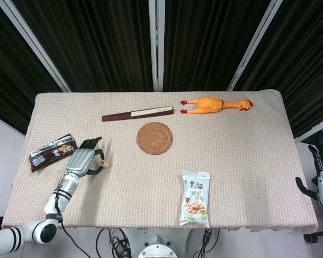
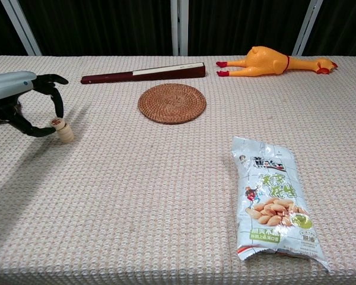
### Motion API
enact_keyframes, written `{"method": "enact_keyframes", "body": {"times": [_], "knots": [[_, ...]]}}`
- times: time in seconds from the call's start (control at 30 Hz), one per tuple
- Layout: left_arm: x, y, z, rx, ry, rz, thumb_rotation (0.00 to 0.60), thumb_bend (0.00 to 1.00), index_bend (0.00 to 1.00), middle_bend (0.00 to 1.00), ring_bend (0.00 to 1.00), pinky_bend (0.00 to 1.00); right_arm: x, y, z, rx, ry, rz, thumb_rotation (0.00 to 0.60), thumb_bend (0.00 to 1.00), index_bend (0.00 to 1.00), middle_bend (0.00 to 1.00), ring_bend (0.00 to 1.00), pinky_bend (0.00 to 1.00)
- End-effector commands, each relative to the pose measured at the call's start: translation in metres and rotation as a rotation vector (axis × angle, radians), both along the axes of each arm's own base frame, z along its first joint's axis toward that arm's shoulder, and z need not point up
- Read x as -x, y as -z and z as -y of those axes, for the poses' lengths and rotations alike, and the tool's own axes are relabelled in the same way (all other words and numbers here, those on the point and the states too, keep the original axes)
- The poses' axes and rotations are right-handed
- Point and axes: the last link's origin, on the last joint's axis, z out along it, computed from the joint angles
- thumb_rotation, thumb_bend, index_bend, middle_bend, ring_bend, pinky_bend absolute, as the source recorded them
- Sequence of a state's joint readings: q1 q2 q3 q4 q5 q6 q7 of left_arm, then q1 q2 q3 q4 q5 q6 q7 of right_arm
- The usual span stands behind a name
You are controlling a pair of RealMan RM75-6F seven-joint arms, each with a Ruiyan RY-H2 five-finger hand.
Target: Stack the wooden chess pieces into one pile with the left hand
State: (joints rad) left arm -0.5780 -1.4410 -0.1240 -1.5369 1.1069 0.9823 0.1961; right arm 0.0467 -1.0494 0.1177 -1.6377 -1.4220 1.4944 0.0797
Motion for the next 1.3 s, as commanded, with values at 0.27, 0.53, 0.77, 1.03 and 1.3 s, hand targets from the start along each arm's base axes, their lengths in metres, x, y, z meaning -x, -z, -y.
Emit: {"method": "enact_keyframes", "body": {"times": [0.27,0.53,0.77,1.03,1.3], "knots": [[0.000,0.000,0.000,0.000,-0.001,0.002,0.600,0.31,0.43,0.02,0.00,0.00,0.000,0.000,0.000,-0.003,0.002,-0.001,0.600,0.25,0.00,0.00,0.00,0.00],[0.000,-0.005,0.005,-0.004,0.005,-0.006,0.600,0.31,0.41,0.02,0.00,0.00,0.000,0.000,0.000,0.002,0.002,-0.001,0.600,0.25,0.00,0.00,0.00,0.00],[0.020,-0.048,0.034,-0.117,-0.018,-0.079,0.600,0.31,0.28,0.01,0.00,0.00,-0.001,-0.003,-0.001,0.020,-0.006,0.000,0.600,0.25,0.00,0.00,0.00,0.00],[0.066,-0.113,0.083,-0.353,0.009,-0.303,0.600,0.22,0.12,0.01,0.00,0.00,-0.008,0.003,-0.003,0.013,-0.086,-0.054,0.600,0.26,0.00,0.00,0.00,0.00],[0.077,-0.141,0.105,-0.398,0.034,-0.407,0.600,0.19,0.09,0.00,0.00,0.00,-0.008,0.010,-0.005,-0.028,-0.096,-0.104,0.600,0.26,0.00,0.00,0.00,0.00]]}}
